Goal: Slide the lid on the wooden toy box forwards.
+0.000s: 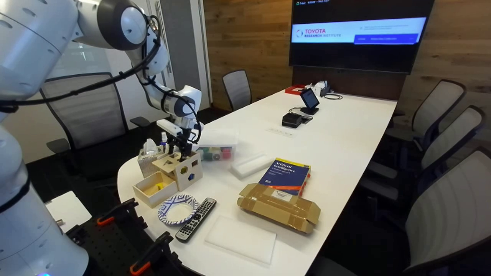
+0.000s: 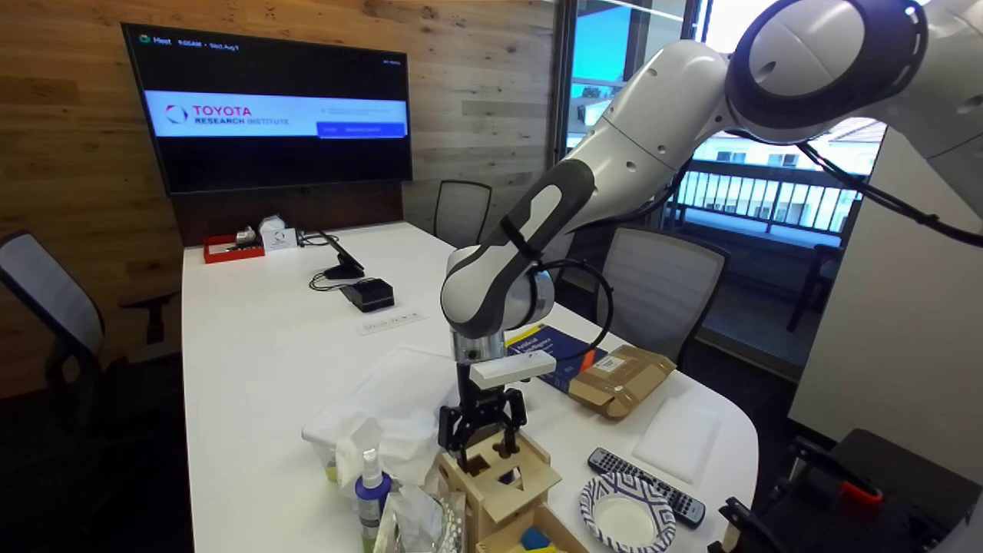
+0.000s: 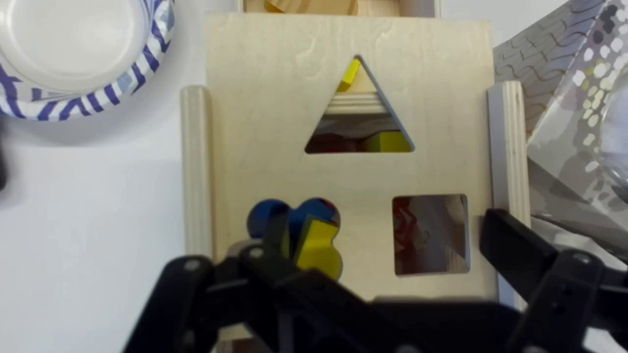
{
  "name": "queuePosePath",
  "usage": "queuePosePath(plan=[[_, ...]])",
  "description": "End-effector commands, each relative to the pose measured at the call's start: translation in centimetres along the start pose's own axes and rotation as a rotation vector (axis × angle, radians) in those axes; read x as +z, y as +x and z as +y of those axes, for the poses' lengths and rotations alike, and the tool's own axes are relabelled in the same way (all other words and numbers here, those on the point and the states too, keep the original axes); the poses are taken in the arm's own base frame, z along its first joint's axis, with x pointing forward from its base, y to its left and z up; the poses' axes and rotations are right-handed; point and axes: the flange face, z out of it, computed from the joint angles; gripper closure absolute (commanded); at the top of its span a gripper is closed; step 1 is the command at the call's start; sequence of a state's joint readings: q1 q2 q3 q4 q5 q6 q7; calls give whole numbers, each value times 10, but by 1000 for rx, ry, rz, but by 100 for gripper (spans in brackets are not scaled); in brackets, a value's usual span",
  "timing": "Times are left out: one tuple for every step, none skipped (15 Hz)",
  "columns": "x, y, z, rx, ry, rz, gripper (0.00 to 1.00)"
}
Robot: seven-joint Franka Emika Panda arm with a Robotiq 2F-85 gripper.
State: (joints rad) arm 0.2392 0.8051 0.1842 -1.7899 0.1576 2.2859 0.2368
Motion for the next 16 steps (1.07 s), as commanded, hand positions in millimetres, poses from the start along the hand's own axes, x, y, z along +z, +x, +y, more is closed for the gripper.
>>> queuePosePath(plan=[[-2,-9,-3,-17,26,-60,0],[-1,-10,-2,-16,28,-67,0],[-1,-12,-3,-19,30,-78,0],[0,-13,-3,-25,33,-88,0],[2,-14,-3,-25,35,-100,0],[3,-15,-3,-24,35,-110,0],[4,-16,-3,-25,36,-120,0],[5,-17,-3,-25,36,-128,0],[6,-18,-4,-26,36,-135,0],[7,-19,-4,-28,37,-142,0],[8,-20,-4,-28,38,-148,0],[10,-21,-4,-31,41,-157,0],[10,-21,-4,-32,42,-163,0],[11,-22,-4,-38,45,-168,0],[12,-21,-4,-37,47,-169,0],[11,-21,-3,-36,47,-167,0]])
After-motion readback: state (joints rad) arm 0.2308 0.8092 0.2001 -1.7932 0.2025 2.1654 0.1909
